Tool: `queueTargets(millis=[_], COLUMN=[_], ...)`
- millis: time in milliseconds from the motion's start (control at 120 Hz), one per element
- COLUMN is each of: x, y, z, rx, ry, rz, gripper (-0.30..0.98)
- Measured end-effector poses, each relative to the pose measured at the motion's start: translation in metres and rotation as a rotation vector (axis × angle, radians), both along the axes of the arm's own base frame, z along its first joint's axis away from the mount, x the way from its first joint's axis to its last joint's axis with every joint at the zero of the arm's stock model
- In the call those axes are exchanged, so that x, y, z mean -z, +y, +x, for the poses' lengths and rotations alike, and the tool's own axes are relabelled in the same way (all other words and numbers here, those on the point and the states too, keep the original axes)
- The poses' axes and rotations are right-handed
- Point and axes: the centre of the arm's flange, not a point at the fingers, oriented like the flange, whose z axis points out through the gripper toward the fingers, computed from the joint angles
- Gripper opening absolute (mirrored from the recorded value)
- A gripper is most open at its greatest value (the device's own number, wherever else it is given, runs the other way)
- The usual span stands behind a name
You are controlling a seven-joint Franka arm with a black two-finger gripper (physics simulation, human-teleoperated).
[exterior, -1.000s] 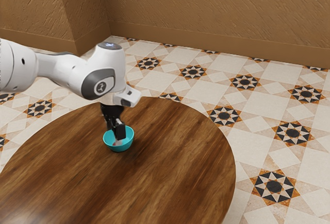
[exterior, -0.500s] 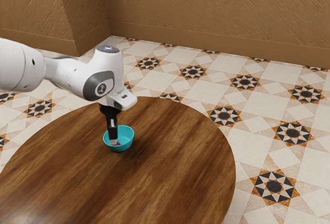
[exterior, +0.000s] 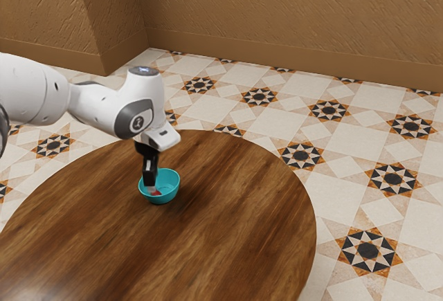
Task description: Take strawberry from the bowl
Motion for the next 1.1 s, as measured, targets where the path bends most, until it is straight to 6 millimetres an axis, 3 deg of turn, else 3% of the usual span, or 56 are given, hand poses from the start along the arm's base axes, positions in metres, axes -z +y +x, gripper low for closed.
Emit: queueTargets(millis=[717, 1100], x=[0.028, 0.028], y=[0.000, -0.005], z=[0.012, 0.012], rx=[0.118, 0.130], ry=[-0.022, -0.042], rz=[-0.030, -0.050], gripper=[0.44, 0.44])
